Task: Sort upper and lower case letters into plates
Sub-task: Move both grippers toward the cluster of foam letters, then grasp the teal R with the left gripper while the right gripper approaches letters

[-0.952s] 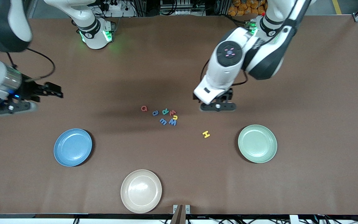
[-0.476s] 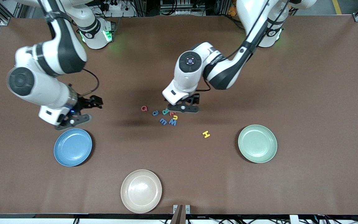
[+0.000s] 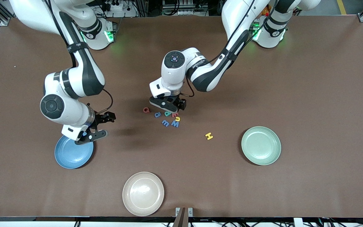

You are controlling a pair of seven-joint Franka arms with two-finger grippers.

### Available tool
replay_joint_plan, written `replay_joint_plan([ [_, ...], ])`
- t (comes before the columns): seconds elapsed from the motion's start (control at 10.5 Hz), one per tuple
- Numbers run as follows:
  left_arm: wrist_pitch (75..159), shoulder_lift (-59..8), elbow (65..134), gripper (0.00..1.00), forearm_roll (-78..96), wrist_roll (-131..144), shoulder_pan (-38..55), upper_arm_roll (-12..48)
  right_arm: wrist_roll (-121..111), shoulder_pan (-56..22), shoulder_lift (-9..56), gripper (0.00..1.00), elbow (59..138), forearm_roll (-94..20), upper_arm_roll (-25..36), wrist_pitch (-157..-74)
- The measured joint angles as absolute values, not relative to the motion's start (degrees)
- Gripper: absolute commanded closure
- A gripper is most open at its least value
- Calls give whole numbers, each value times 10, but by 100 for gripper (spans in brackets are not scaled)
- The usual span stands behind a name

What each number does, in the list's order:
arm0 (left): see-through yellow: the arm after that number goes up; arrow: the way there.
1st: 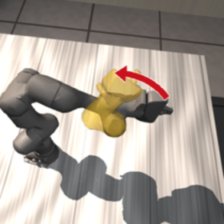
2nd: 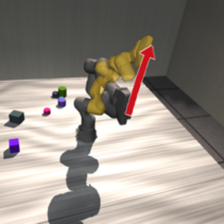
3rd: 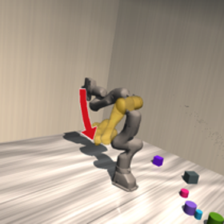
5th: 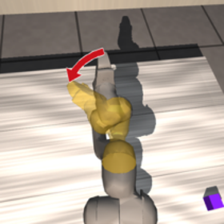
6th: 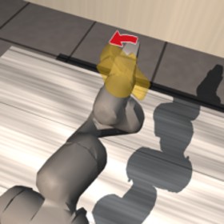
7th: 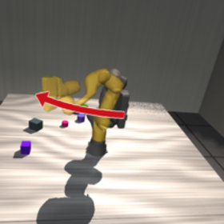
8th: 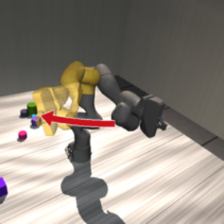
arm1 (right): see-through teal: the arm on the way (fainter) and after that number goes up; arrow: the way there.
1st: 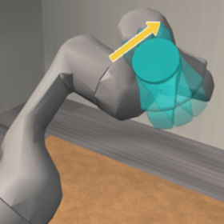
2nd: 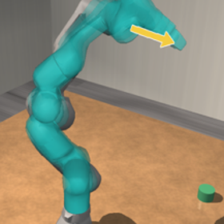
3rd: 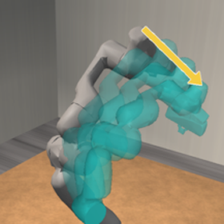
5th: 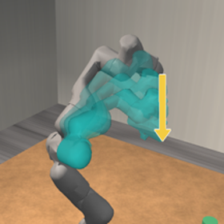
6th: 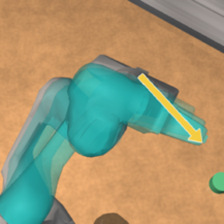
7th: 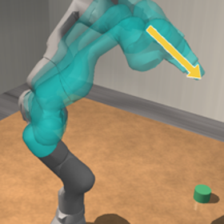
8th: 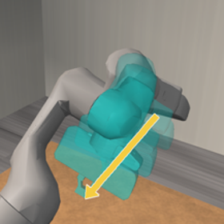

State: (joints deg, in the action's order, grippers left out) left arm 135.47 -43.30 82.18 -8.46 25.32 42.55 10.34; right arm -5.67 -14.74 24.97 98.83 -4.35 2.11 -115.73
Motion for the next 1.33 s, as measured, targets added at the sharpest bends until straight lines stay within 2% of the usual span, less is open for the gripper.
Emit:
replay_joint_plan([
  [0.29,1428,-477,821,1,-91,139,425,99,-56,-119,264,0,988,-44,22,-1160],
  [0.67,1467,-507,818,34,-114,106,431,99,2,-106,282,0,989,-44,21,-1159],
  [0.76,1467,-507,817,37,-114,97,433,99,17,-107,290,0,989,-44,20,-1160],
  [1.14,1480,-517,816,37,-115,91,444,98,26,-107,307,0,989,-44,20,-1162],
  [1.24,1488,-522,816,43,-116,91,447,96,27,-107,307,0,989,-44,20,-1162],
  [1.33,1493,-526,816,44,-116,90,450,92,28,-107,308,0,989,-44,20,-1162],
])
